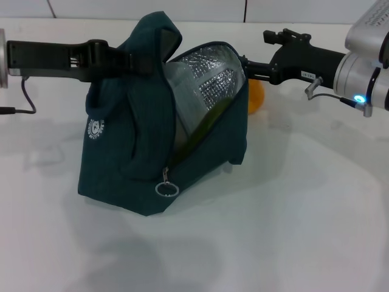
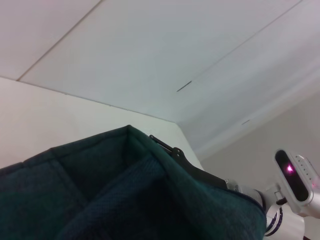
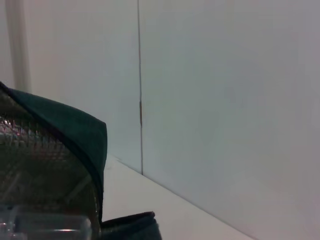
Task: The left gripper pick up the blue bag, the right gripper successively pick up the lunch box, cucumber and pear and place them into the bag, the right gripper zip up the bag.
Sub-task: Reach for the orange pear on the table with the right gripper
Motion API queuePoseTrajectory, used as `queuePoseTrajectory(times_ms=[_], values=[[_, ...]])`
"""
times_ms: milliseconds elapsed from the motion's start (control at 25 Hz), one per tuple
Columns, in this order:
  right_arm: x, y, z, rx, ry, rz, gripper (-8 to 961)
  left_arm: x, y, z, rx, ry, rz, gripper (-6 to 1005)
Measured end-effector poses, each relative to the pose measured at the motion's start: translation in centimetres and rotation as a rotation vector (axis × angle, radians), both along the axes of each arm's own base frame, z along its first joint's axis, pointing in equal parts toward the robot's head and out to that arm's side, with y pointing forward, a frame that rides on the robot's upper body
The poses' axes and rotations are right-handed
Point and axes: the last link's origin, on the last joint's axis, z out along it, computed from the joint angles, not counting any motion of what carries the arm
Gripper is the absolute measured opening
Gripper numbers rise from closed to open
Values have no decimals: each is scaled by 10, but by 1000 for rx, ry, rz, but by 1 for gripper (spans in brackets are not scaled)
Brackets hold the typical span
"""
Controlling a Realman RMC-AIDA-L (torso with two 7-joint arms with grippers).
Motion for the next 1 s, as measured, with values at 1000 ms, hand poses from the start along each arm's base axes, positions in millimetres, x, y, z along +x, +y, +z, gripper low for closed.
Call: queuePoseTrajectory(times_ms=[1000], values=[[-6,-5,-6,-24,-21,44,457,1,-1,-9,-28,-51,0,85]])
